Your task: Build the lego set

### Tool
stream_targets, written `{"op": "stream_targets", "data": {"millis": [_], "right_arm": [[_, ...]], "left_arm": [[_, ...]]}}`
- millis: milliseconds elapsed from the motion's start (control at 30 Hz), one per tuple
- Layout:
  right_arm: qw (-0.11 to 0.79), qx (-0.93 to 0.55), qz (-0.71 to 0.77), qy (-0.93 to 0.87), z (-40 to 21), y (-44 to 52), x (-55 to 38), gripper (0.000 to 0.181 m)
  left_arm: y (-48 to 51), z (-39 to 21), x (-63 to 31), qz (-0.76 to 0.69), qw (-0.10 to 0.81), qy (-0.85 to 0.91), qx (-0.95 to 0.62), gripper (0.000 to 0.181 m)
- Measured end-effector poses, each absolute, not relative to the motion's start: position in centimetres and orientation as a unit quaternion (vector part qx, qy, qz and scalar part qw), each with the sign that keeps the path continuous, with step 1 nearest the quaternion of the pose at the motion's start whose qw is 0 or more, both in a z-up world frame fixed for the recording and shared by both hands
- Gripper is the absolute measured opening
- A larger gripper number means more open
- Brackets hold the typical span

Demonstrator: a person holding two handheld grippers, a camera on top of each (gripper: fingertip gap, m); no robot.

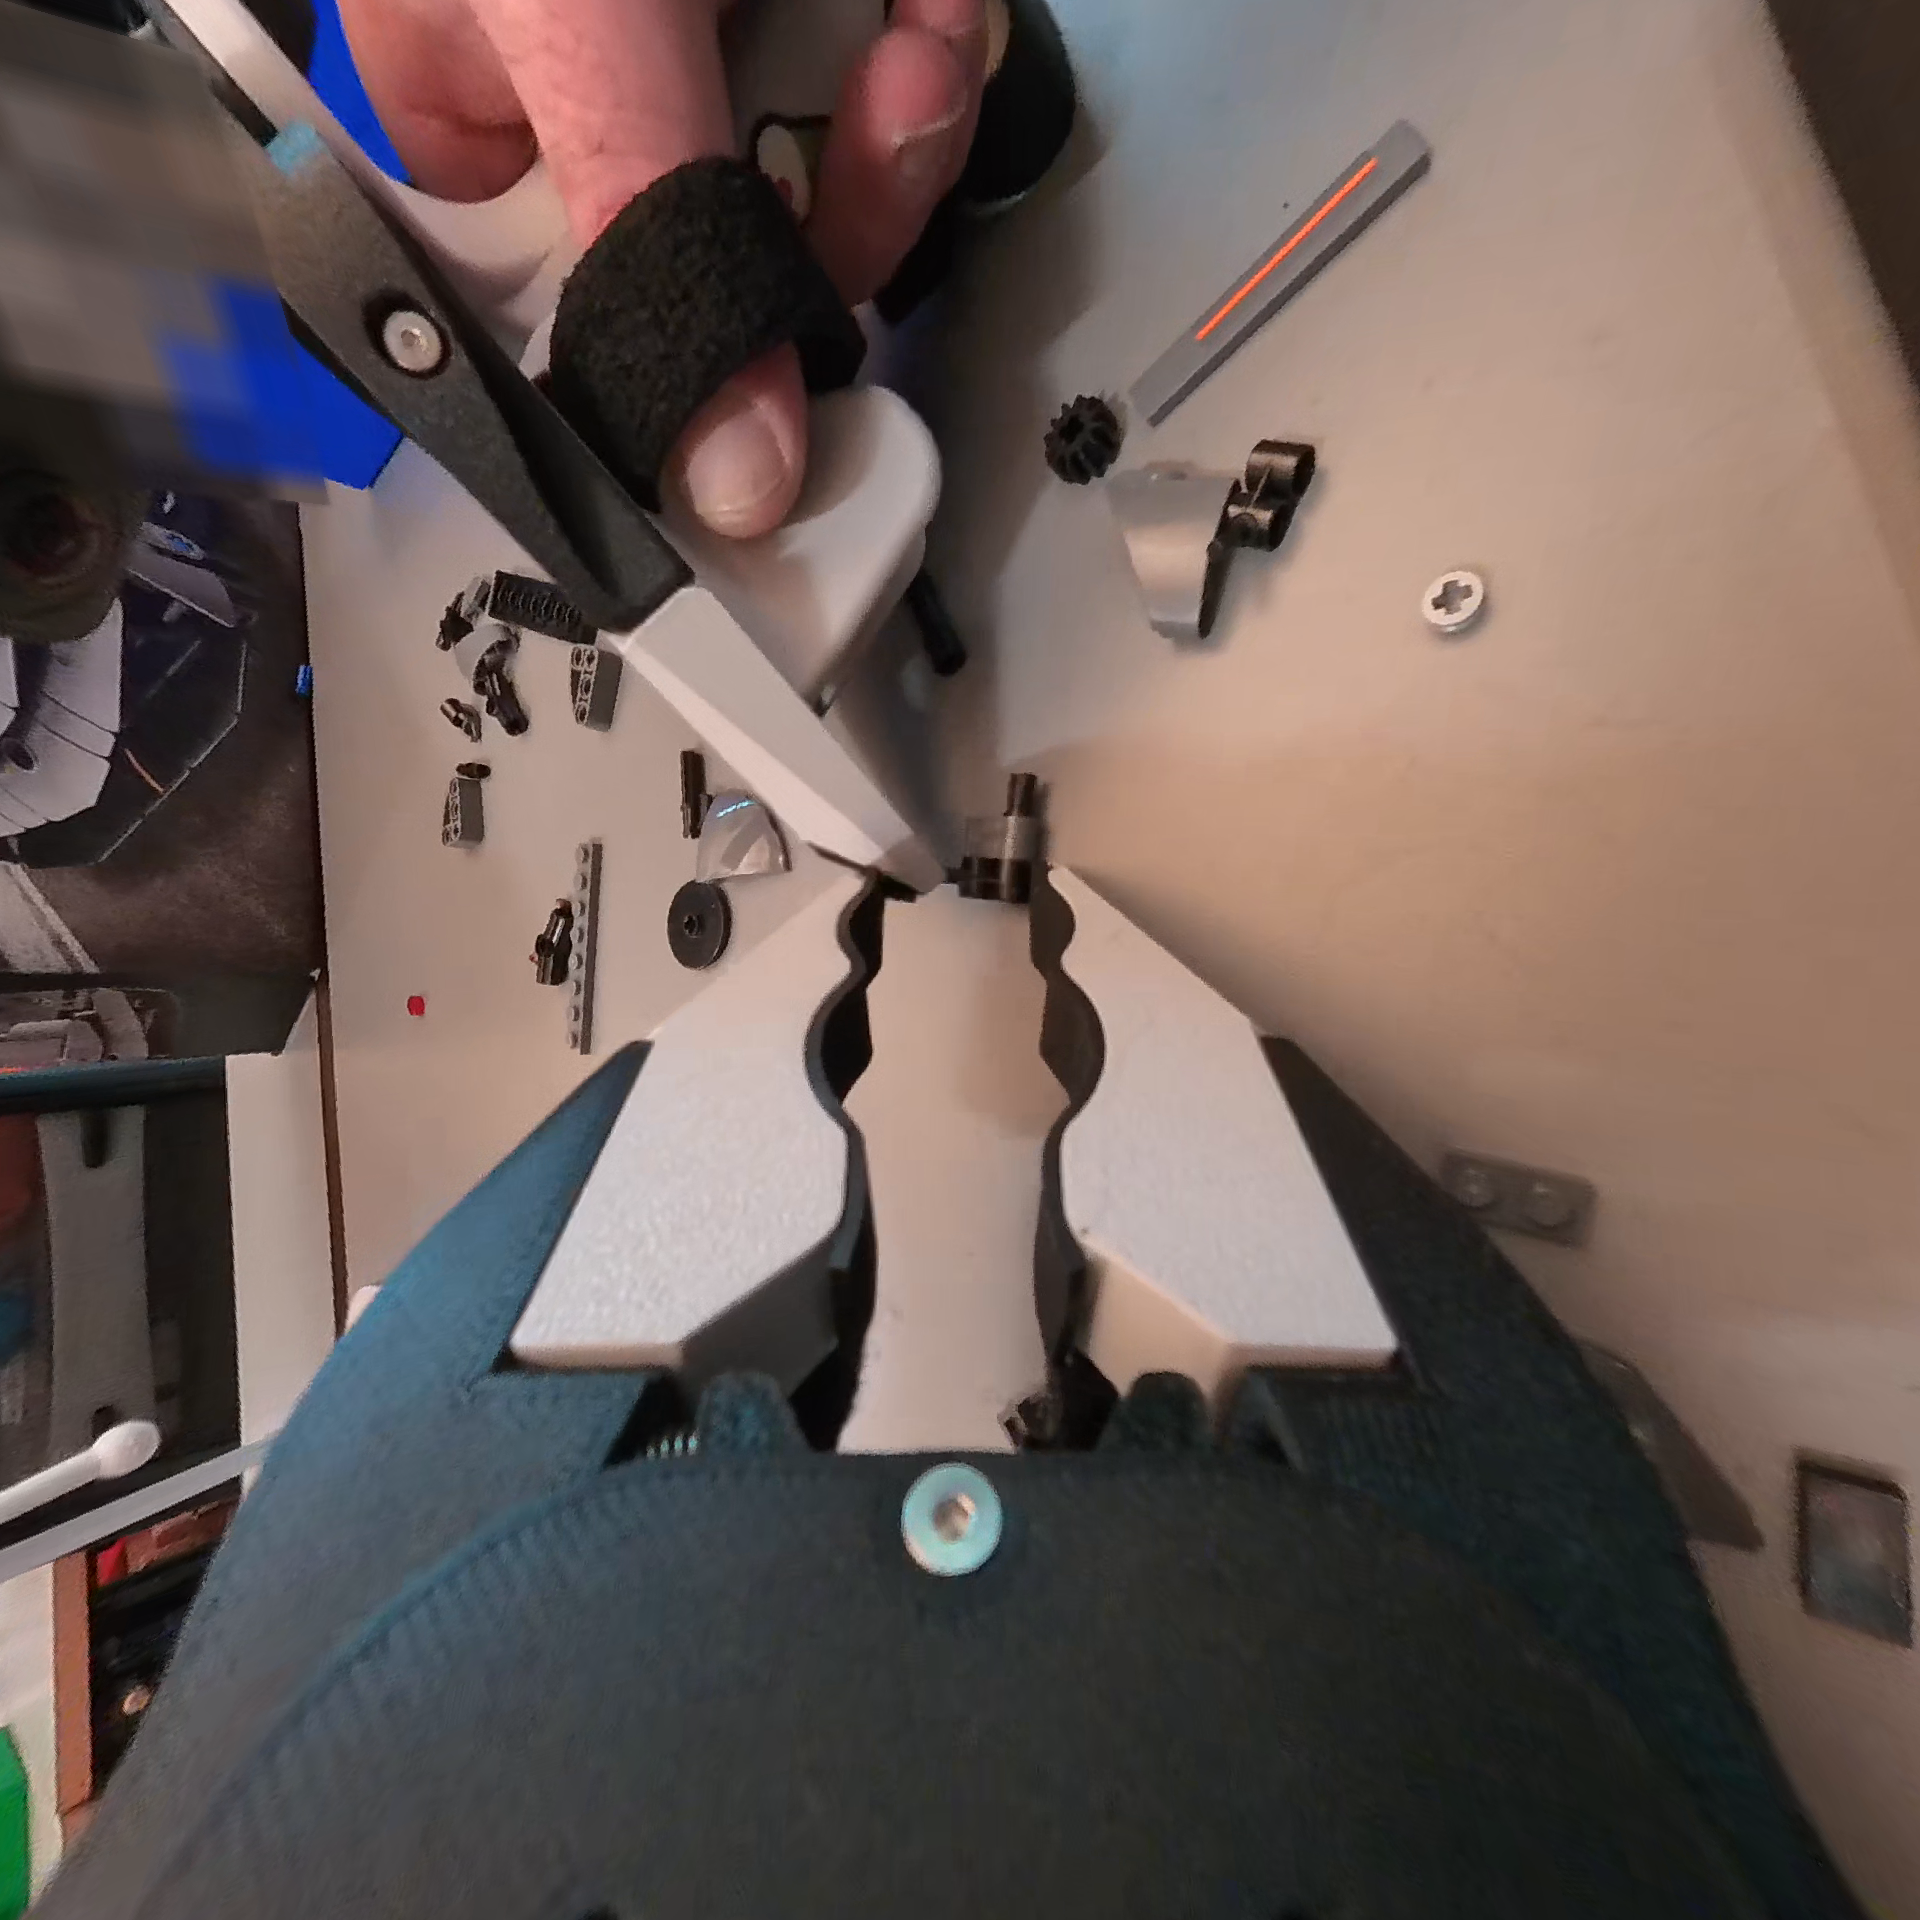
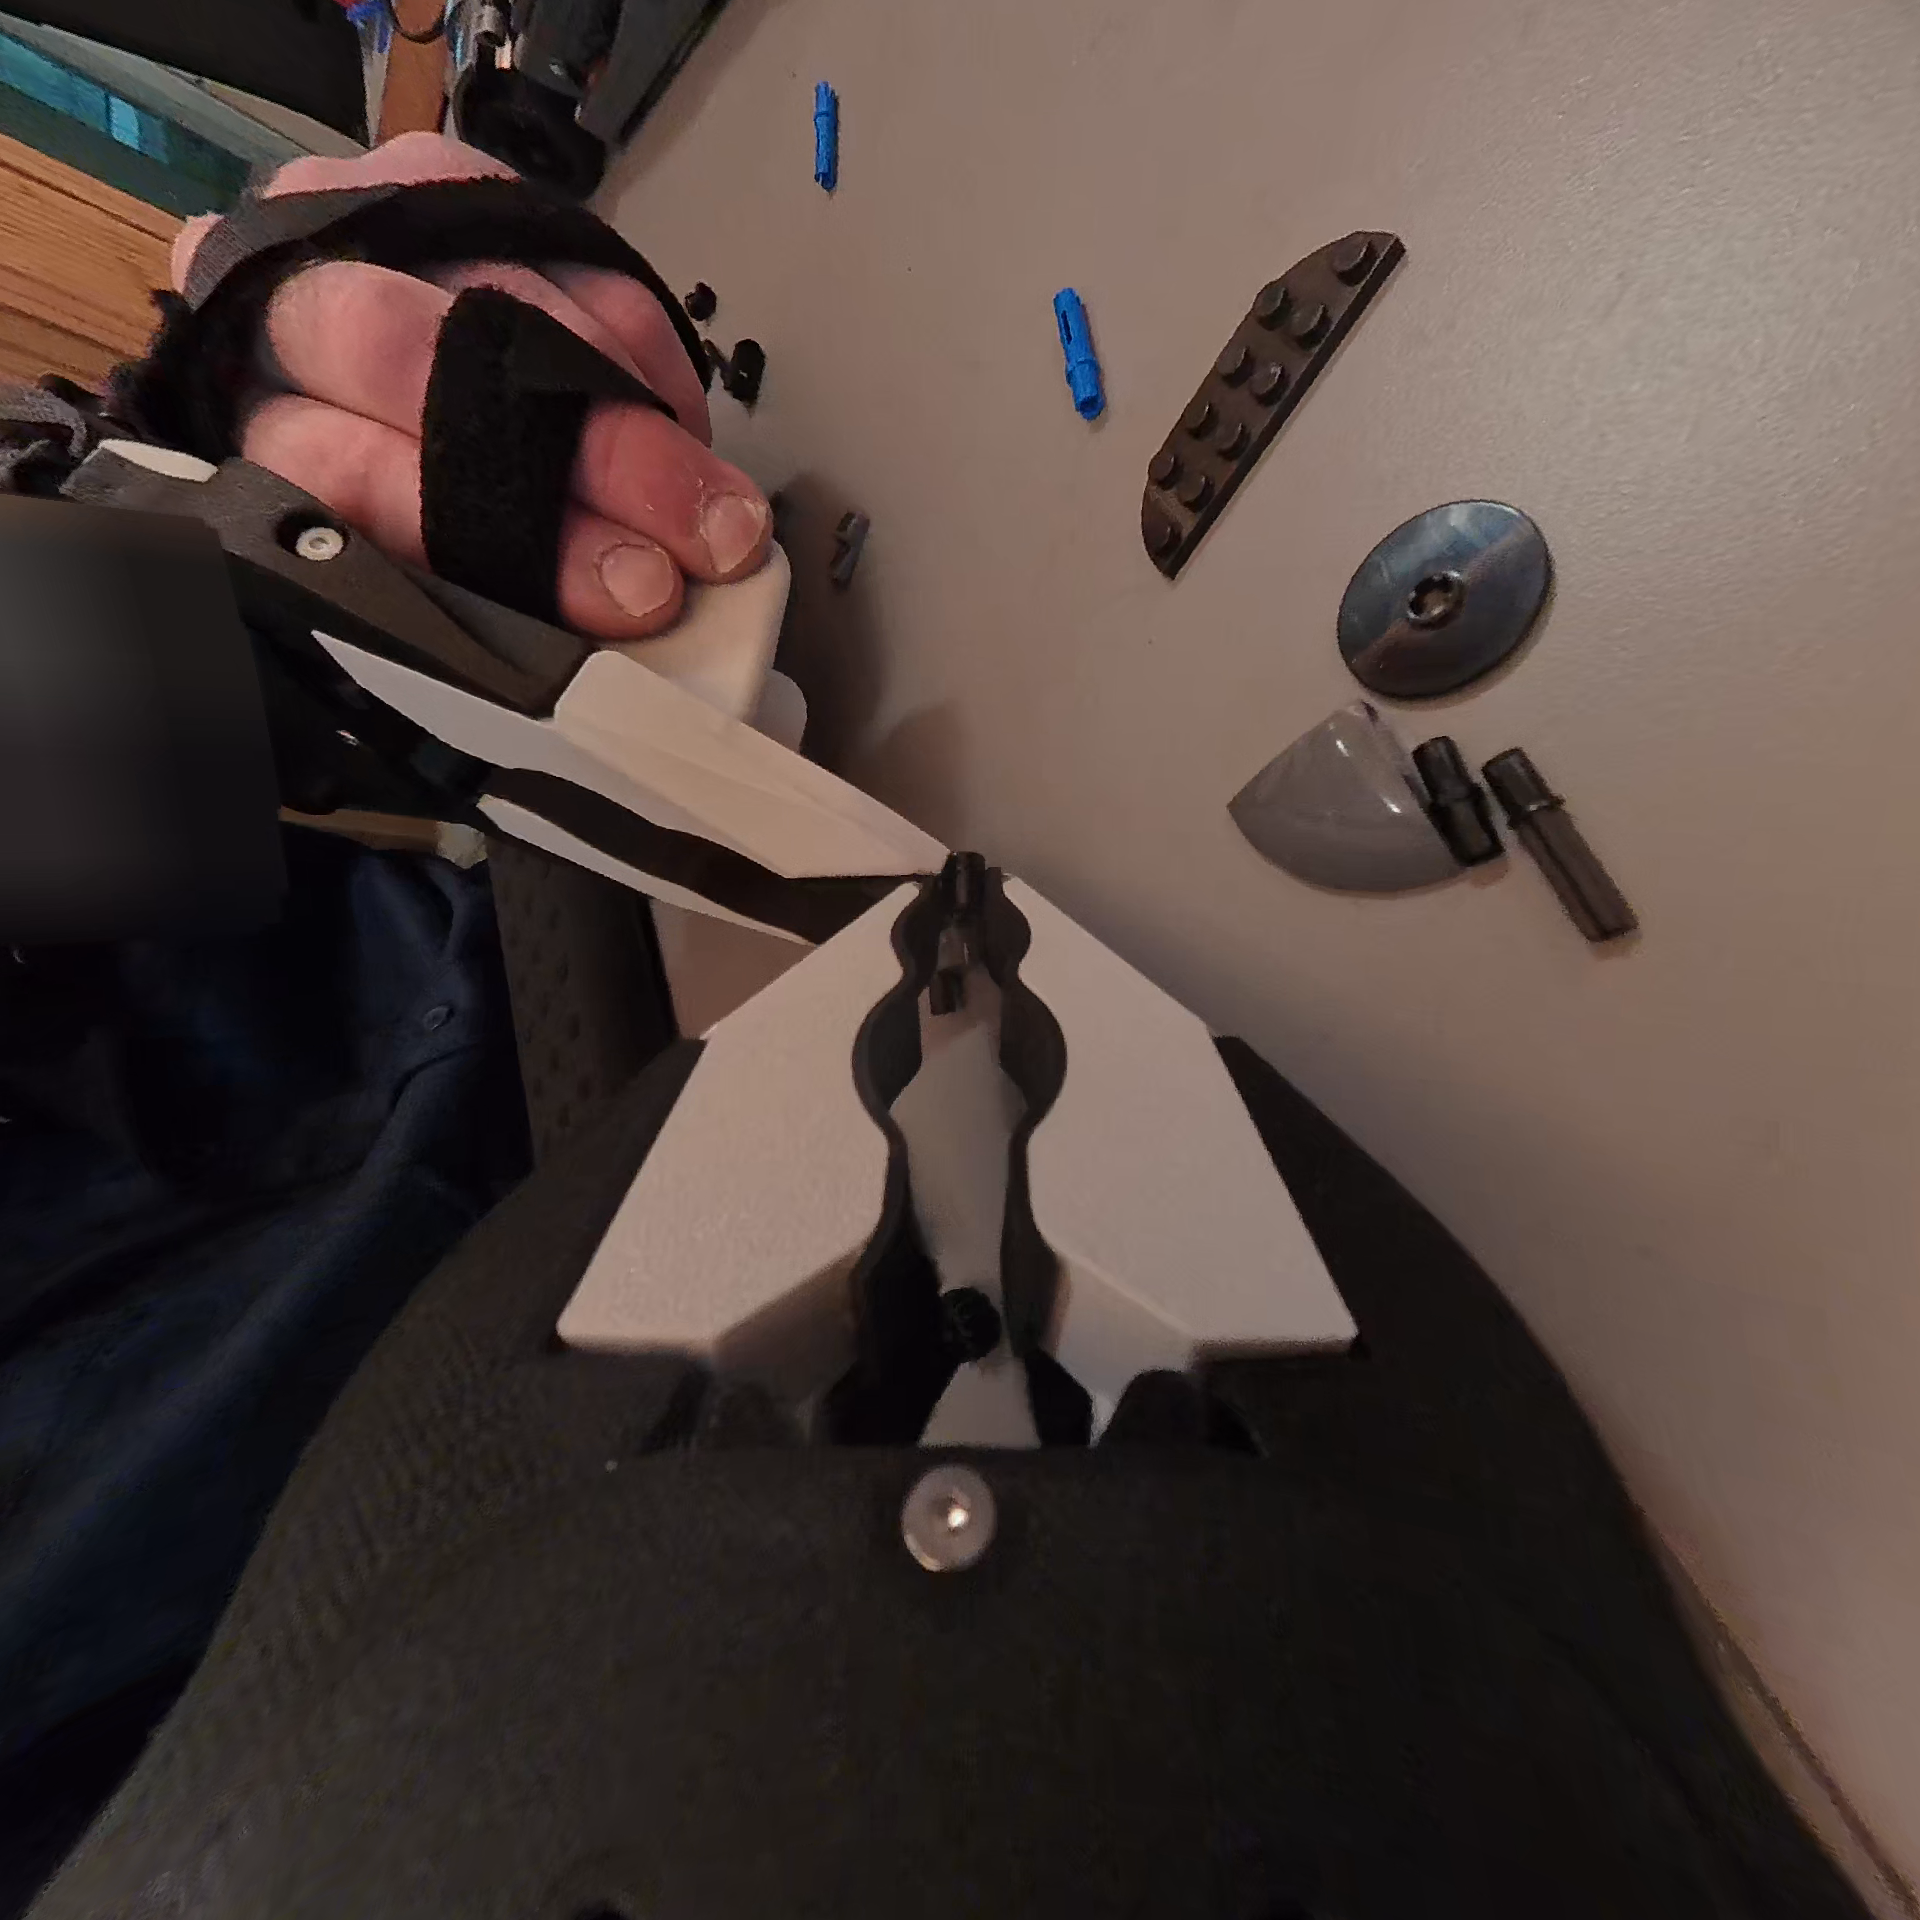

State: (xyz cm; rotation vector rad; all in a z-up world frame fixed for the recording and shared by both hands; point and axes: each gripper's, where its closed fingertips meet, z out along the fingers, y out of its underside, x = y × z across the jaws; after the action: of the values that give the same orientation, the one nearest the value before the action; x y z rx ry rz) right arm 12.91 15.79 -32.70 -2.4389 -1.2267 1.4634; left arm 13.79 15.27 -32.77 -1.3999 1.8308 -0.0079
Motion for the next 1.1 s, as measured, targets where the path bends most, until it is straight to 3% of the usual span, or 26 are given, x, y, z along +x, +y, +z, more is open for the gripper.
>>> {"op": "stream_targets", "data": {"millis": [300,800,967,1100], "right_arm": [[0.052,-0.783,0.471,-0.404,-31.9,16.2,13.2,0.015],[0.044,-0.791,0.427,-0.436,-33.0,15.5,14.0,0.007],[0.047,-0.790,0.421,-0.444,-33.1,15.4,14.0,0.006],[0.048,-0.787,0.420,-0.449,-33.2,15.4,13.9,0.005]], "left_arm": [[15.6,-32.7,13.7,0.007,0.410,0.727,-0.551,0.026],[16.3,-32.4,14.0,0.031,0.407,0.739,-0.536,0.036],[15.9,-32.6,14.1,0.029,0.400,0.754,-0.520,0.028],[16.1,-32.5,14.2,0.032,0.401,0.757,-0.515,0.033]]}}
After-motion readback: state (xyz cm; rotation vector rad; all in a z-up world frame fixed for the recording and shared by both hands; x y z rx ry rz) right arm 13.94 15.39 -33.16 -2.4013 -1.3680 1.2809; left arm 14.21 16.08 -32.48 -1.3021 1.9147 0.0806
